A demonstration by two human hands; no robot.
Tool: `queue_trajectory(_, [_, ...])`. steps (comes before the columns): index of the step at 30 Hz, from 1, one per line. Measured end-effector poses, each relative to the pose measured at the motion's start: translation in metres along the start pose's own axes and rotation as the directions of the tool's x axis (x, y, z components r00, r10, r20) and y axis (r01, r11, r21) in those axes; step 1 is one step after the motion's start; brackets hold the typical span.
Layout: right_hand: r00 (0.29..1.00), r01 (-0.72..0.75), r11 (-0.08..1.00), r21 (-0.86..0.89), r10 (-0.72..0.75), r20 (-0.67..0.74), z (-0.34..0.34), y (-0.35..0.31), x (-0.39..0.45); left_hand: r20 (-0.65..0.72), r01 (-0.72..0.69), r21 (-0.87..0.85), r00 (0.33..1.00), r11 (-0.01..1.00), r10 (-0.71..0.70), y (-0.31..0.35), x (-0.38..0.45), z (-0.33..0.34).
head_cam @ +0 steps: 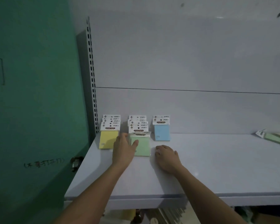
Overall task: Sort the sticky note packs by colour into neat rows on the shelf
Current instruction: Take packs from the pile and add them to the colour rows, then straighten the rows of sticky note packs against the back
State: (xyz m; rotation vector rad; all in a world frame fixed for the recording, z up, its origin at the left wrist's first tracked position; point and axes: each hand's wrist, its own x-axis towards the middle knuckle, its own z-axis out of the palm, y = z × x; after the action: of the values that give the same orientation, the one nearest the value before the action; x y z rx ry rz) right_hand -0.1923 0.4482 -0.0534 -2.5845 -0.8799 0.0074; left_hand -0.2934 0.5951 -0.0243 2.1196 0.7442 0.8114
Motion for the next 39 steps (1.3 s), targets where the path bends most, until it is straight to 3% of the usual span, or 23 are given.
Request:
queue_trajectory(3, [0.998, -0.010, 0.998, 0.060, 0.006, 0.069, -0.018, 0.000, -0.022, 0.036, -0.123, 0.134, 0.992, 0.983, 0.120, 0.006, -0.018, -0.014])
queue_trajectory(6, [0.996, -0.032, 0.993, 0.110, 0.023, 0.088, -0.037, 0.000, -0.048, 0.156, -0.226, 0.210, 0.968, 0.951, 0.196, 0.018, -0.037, -0.019])
queue_trajectory(11, [0.998, -0.034, 0.994, 0.106, 0.029, 0.048, -0.076, 0.015, -0.079, 0.412, -0.273, 0.294, 0.901, 0.916, 0.136, 0.059, -0.072, -0.013])
queue_trajectory(15, [1.000, -0.024, 0.995, 0.098, 0.024, 0.001, -0.113, 0.041, -0.097, 0.439, -0.293, 0.322, 0.889, 0.900, 0.133, 0.100, -0.089, -0.005])
queue_trajectory(23, [0.987, -0.038, 0.999, -0.027, 0.034, -0.155, -0.179, 0.179, -0.163, 0.489, -0.298, 0.395, 0.869, 0.869, 0.076, 0.179, -0.149, 0.077])
queue_trajectory(31, [0.983, -0.149, 0.988, -0.044, 0.143, -0.113, -0.240, 0.329, -0.202, 0.553, -0.328, 0.389, 0.831, 0.861, 0.066, 0.265, -0.201, 0.183])
queue_trajectory(39, [0.970, -0.225, 0.974, 0.018, 0.226, -0.092, -0.265, 0.439, -0.178, 0.609, -0.307, 0.290, 0.790, 0.906, 0.073, 0.325, -0.203, 0.286])
